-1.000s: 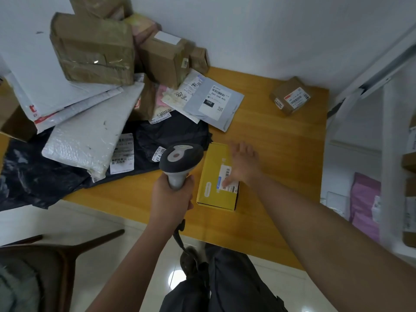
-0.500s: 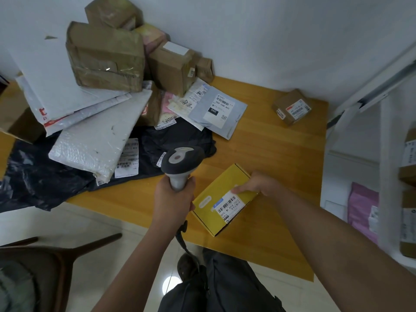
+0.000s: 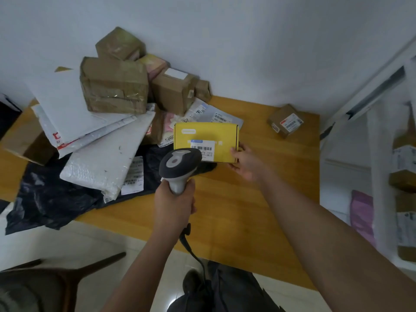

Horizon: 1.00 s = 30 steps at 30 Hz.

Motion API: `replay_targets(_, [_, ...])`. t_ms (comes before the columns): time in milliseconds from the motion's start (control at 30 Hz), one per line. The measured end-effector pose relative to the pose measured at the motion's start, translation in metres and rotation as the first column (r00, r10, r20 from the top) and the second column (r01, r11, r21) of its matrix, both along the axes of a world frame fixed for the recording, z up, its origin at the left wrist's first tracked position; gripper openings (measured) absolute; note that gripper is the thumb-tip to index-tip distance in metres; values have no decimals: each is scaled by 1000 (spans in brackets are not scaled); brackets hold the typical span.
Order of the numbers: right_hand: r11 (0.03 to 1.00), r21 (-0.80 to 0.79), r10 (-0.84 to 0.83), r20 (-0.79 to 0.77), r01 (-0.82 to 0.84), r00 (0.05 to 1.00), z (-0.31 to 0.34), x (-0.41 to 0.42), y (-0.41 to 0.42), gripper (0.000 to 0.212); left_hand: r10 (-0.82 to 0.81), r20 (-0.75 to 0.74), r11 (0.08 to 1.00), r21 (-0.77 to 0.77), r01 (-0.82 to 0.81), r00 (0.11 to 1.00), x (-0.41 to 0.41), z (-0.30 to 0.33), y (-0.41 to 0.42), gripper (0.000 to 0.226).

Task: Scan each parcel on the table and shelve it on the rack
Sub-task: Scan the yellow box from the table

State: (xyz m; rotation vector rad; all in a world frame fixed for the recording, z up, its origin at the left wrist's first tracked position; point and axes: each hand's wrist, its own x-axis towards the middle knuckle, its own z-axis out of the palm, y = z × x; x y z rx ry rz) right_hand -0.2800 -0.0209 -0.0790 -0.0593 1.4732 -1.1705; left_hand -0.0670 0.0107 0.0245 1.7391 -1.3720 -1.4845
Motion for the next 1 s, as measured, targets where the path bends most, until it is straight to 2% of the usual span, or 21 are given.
replay_targets(133, [1000,-11,-7,6,7,1000,6,4,-8,43,-8,22,1000,-11,8,1000,-1,5,0,27])
replay_targets(400, [1000,-18,-23,31,24,999,12,10,-12,31,-70,163,995,-64,81,984,4,6,7,33])
replay_targets(1000, [1000,-15,21,67,-20,998,2,4,-13,27,-43,210,993,-95,65,977,-5,18,21,29])
